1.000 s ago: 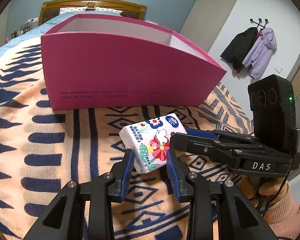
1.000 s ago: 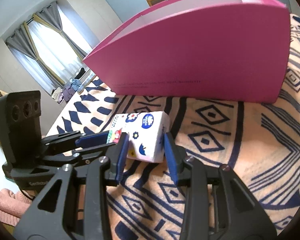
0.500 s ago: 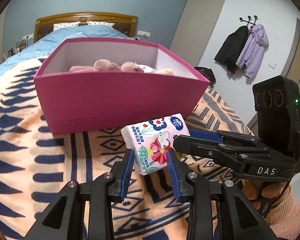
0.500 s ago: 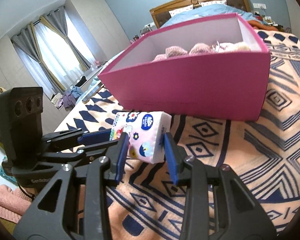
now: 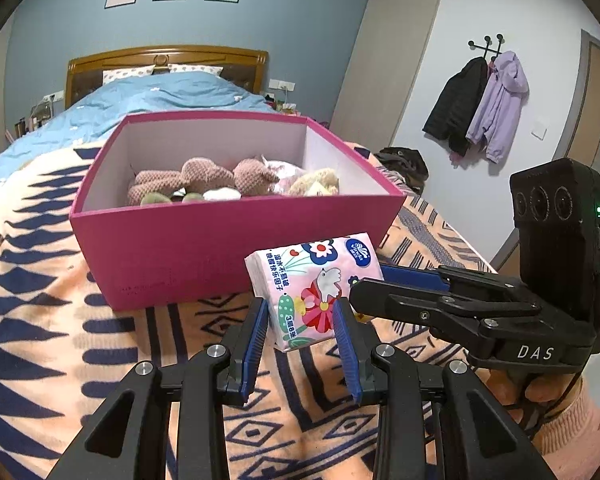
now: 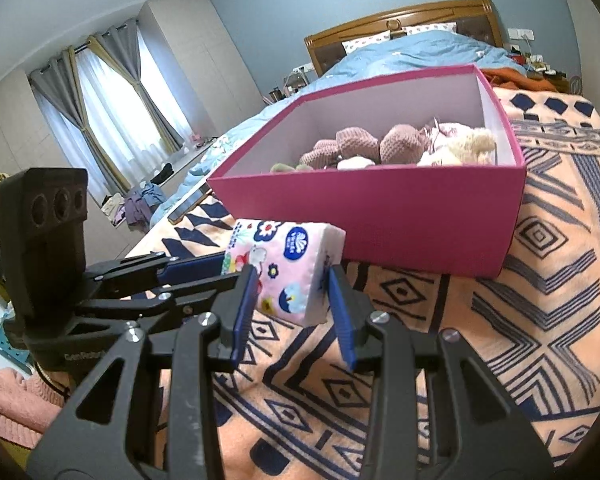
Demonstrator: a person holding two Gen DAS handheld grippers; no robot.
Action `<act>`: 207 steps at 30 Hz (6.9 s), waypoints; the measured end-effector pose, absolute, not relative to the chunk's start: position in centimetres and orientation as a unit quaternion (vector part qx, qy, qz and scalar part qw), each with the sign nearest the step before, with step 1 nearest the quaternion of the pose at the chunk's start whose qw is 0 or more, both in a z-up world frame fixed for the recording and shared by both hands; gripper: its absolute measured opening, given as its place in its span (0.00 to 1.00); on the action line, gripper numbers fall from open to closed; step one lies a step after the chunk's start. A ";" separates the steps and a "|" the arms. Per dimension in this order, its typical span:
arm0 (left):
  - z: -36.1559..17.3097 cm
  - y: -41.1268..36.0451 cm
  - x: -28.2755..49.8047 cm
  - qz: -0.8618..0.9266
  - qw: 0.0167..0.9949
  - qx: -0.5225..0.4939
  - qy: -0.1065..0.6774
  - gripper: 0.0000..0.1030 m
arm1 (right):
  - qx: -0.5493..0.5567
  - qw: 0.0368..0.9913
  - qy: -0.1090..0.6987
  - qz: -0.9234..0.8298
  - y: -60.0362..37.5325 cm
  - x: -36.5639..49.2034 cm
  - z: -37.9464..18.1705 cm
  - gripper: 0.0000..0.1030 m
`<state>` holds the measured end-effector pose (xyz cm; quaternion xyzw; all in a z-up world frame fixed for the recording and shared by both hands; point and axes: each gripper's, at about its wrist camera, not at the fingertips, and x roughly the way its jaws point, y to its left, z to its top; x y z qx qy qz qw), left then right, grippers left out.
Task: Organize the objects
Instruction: 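Carry the floral tissue pack over the box with the right gripper, then lower the floral tissue pack into the box and open the right gripper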
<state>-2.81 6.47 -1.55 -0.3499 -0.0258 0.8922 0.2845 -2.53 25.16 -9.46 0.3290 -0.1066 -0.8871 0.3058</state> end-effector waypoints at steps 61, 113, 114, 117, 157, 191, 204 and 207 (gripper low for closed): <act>3.1 8.0 -7.8 0.915 0.275 -0.295 -0.009 0.33 | 0.268 0.299 -0.122 -0.908 26.7 -7.5 -4.3 0.39; 2.4 8.4 -10.5 0.911 0.270 -0.312 -0.018 0.33 | 0.278 0.290 -0.139 -0.905 26.8 -9.4 -4.4 0.41; 2.4 8.4 -10.5 0.911 0.270 -0.312 -0.019 0.33 | 0.279 0.290 -0.140 -0.905 26.8 -9.5 -4.4 0.41; 2.3 8.5 -10.6 0.910 0.270 -0.313 -0.019 0.33 | 0.281 0.290 -0.142 -0.904 26.8 -9.6 -4.4 0.41; 0.5 8.5 -12.3 0.905 0.254 -0.342 -0.011 0.33 | 0.308 0.288 -0.164 -0.892 26.3 -11.4 -6.1 0.41; -0.9 8.8 -13.8 0.899 0.235 -0.368 0.001 0.34 | 0.331 0.249 -0.150 -0.898 25.7 -13.4 -7.2 0.41; 0.7 7.7 -10.2 0.935 0.214 -0.282 0.023 0.93 | 0.306 0.226 -0.107 -0.919 25.4 -11.2 -6.4 0.58; 1.4 6.9 -8.3 0.947 0.199 -0.249 0.024 1.00 | 0.268 0.226 -0.082 -0.933 25.3 -8.6 -5.4 0.74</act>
